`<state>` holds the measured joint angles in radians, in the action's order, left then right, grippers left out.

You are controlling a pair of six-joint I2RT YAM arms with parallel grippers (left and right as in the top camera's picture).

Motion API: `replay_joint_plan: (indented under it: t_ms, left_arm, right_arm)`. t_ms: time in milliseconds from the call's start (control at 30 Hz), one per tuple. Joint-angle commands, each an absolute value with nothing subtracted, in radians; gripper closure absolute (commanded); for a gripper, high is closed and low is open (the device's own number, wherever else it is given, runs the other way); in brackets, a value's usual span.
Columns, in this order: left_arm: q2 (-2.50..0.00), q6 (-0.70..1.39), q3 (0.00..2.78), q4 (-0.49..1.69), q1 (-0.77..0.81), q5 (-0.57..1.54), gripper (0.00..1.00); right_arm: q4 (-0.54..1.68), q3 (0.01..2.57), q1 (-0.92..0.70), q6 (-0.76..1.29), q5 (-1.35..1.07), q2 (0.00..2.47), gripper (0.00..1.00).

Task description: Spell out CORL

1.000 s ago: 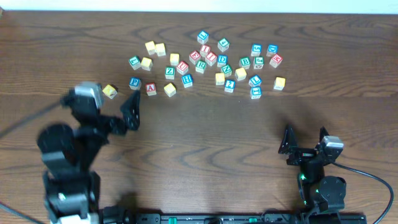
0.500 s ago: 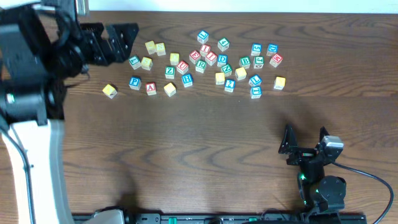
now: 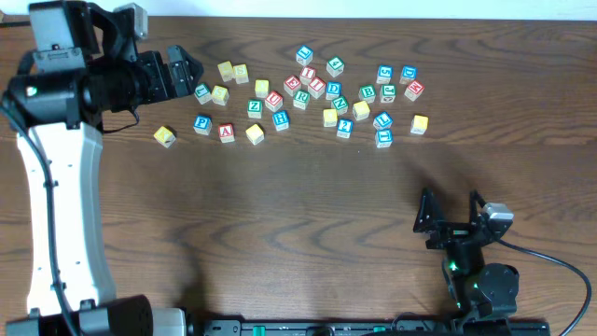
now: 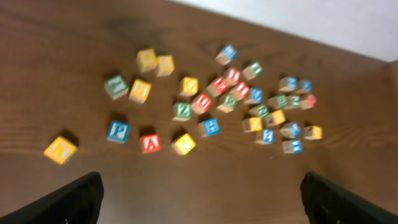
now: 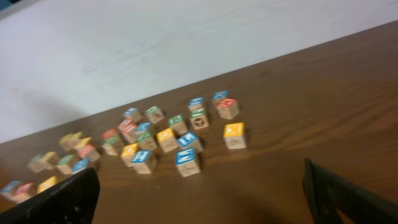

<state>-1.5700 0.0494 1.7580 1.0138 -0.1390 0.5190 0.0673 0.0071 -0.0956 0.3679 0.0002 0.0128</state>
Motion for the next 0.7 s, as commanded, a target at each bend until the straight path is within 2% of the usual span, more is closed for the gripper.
replay_joint_plan:
  t_ms: [0, 233, 467, 667]
  left_arm:
    - [-1.599, 0.03, 1.756, 1.016, -0.139, 0.477, 0.0]
    - [-1.63, 0.03, 1.756, 0.998, -0.139, 0.364, 0.02]
    - [-1.63, 0.03, 1.756, 0.997, -0.139, 0.275, 0.02]
    - [-1.63, 0.03, 1.756, 0.998, -0.139, 0.275, 0.02]
  right_arm:
    - [0.058, 0.006, -0.093, 0.414, -0.088, 0.014, 0.01]
    - [-0.022, 0.075, -0.092, 0.408, -0.134, 0.118, 0.01]
    - [0.006, 0.381, -0.092, 0.307, -0.179, 0.526, 0.01]
    - [0.222, 0.767, -0.092, 0.265, -0.268, 0.905, 0.01]
